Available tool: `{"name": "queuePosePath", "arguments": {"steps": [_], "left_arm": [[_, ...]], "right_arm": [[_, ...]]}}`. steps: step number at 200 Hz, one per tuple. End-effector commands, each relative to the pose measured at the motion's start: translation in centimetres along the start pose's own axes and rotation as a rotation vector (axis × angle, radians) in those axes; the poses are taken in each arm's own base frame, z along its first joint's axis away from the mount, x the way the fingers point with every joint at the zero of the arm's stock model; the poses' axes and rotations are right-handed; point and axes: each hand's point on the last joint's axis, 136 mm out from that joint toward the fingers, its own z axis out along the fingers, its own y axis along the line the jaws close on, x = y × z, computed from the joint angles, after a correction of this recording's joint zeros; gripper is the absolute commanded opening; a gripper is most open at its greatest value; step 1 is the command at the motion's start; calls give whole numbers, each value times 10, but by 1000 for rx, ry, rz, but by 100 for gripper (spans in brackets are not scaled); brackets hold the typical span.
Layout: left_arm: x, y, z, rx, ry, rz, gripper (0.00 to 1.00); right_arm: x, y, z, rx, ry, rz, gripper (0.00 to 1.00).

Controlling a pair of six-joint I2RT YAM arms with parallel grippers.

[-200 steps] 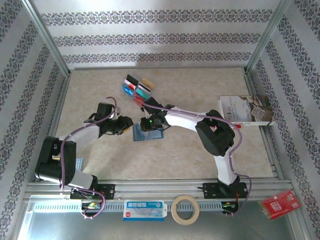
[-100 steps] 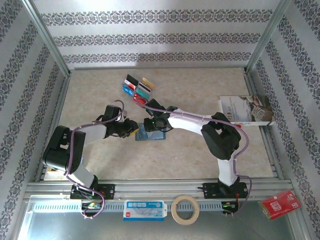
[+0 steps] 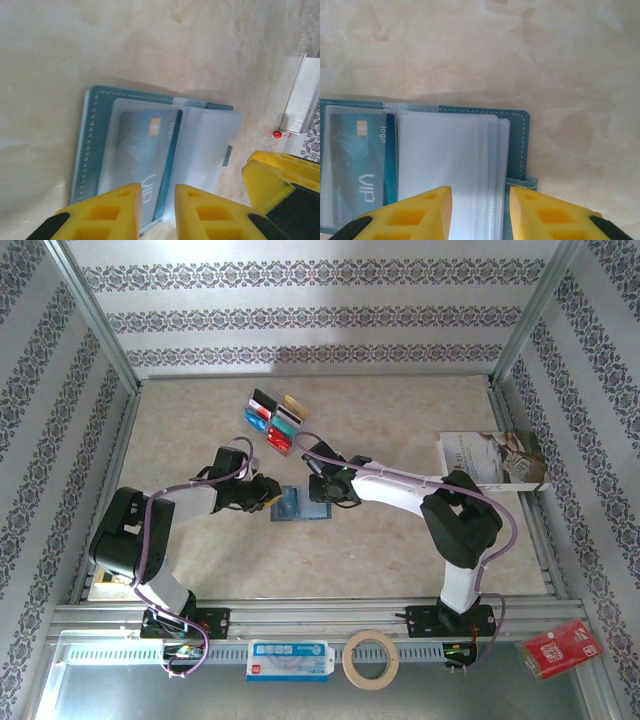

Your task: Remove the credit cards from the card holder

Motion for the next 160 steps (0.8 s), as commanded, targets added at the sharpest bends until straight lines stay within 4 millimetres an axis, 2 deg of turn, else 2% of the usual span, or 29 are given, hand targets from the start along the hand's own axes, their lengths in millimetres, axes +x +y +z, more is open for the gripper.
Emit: {"name": "queuePosePath", "arguments": {"steps": [1,16,38,60,73,105,130,160], "left_arm": [[1,-16,5,23,23,42,25],[1,-18,7,21,29,49,25],[-1,-15,8,4,18,46,24],[-4,-3,4,-61,-15,43,22],[-6,6,2,-102,-35,32,20],[-8,13,-4,-109,-58,4,19],[-13,18,-12,-138,-91,7,19],[-15,8,-13,-87,-88,20,19]], "right_arm": [[-23,11,-30,-59,-99,22,38],[-29,23,-38,-131,-119,10,38],[-27,47,-41,-262,-91,-22,36],[-14,77,-31,-406,22,-38,33],[-6,85,-19,-443,88,-5,29],[3,81,6,-426,138,79,24],[6,76,16,-415,163,109,24],[11,60,29,-362,183,142,22]]}}
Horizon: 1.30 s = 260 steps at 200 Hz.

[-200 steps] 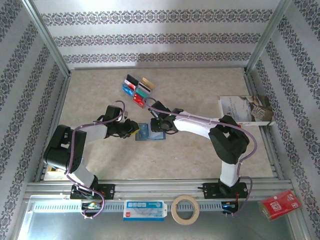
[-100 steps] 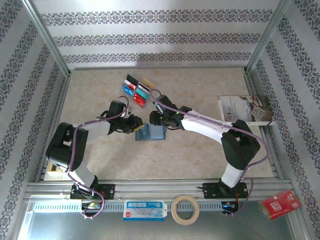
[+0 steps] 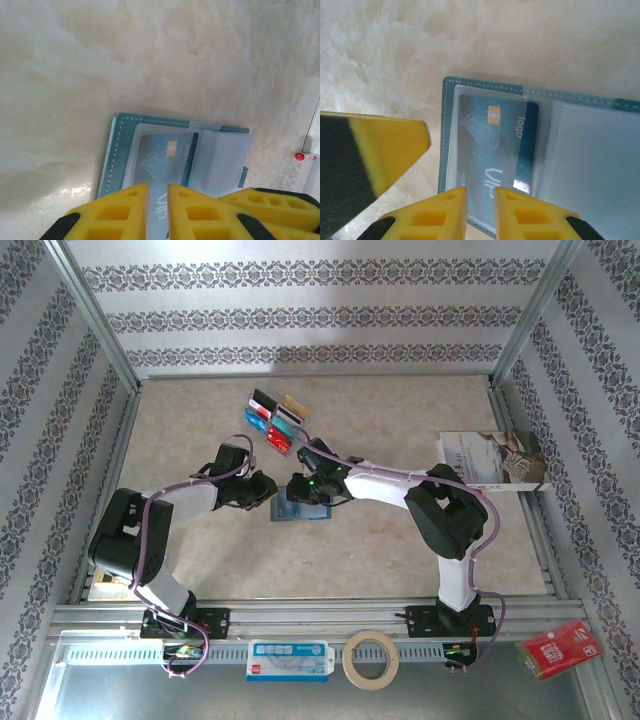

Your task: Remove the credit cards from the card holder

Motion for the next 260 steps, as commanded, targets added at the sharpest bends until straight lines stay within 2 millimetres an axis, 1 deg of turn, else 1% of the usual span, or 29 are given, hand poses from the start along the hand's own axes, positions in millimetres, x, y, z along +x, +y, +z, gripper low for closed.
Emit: {"name": "queuePosePath", "arguments": {"steps": [1,10,22,55,77,111,139,174,195,210,230,241,260], "left_arm": [[0,-2,-5,23,0,15,19],[3,-9,-3,64,23,17,19],[5,-13,1,88,46,13,19],[7,-9,10,89,76,3,18],[8,-2,13,60,82,-3,17],[11,15,16,-15,87,-2,16],[15,27,20,-56,99,-11,14],[17,40,21,-114,103,-19,13],[17,46,20,-149,103,-13,12],[18,47,20,-155,106,-11,11],[18,48,21,-157,108,-13,11],[19,49,20,-160,109,-16,11],[18,49,19,-161,103,-13,11]], "right_arm": [[-2,-13,5,21,7,53,22],[-3,-20,5,45,1,62,21],[-3,-24,6,49,4,70,21],[-4,-23,8,26,27,67,20],[-3,-23,10,17,40,68,21],[0,-26,14,10,65,74,22],[3,-21,16,2,84,53,23],[6,-42,15,103,72,63,23],[5,-52,10,159,53,63,23],[3,-47,9,132,54,49,21],[2,-23,9,14,79,18,21],[1,-11,4,-31,71,-10,21],[-2,-2,-7,-49,53,-46,22]]}}
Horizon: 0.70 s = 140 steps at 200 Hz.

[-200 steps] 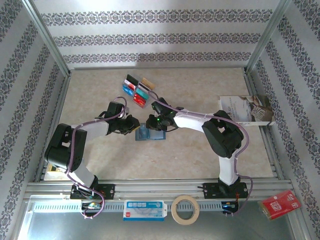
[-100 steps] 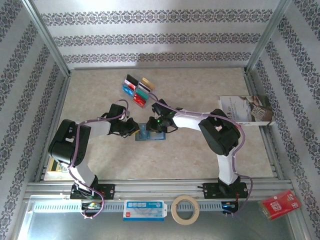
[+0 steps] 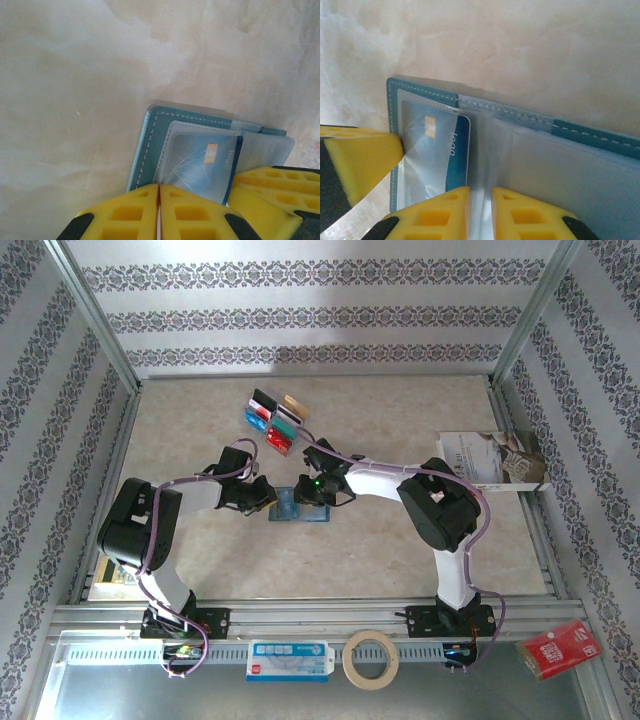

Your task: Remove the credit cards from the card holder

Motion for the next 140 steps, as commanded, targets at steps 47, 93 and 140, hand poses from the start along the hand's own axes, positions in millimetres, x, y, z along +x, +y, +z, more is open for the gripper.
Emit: {"name": "queuePosePath", "arguments": {"steps": [47,93,140], "left_arm": [[7,27,4,-98,25,-33,11],[7,26,4,-98,24,-29,11],[7,26,5,-94,28,-29,11]], "right_arm": [[2,17,-14,-60,15,-27,21],[6,10,-3,-52,38,17,21],[8,7,1,-40,54,22,23]]}}
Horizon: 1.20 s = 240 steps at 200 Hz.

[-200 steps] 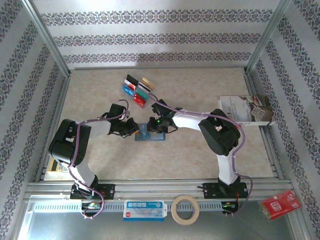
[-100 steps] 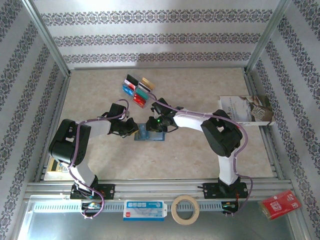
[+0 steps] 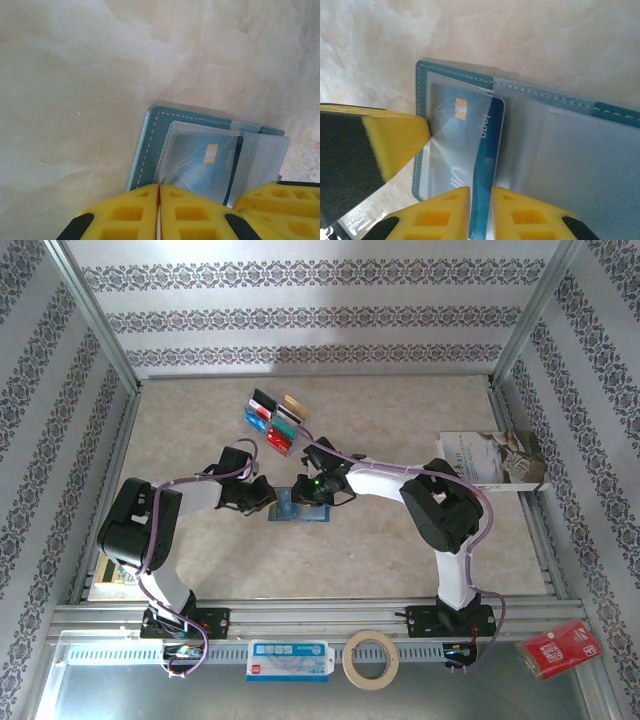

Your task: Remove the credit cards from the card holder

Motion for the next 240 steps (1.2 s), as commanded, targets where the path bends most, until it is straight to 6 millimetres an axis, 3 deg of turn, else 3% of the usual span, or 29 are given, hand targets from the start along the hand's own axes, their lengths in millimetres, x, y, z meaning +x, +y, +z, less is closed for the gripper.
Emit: {"name": "queuePosePath", "arguments": {"steps": [1,114,148,184,240], "left_arm": [[7,27,5,-95,29,-29,11],[9,26,6,-88,29,-34,11],[8,25,5,-86,25,-31,11],[5,24,4,-87,21,-28,11],[4,18,-3,-87,10,-10,24]], "right_arm": [[2,-4,5,10,20,23,23],[0,7,11,-28,39,15,20],[-6,19,3,-93,14,5,16],[-11,16,-6,-107,-17,14,8],[-15,12,-21,-127,-55,20,0]]}}
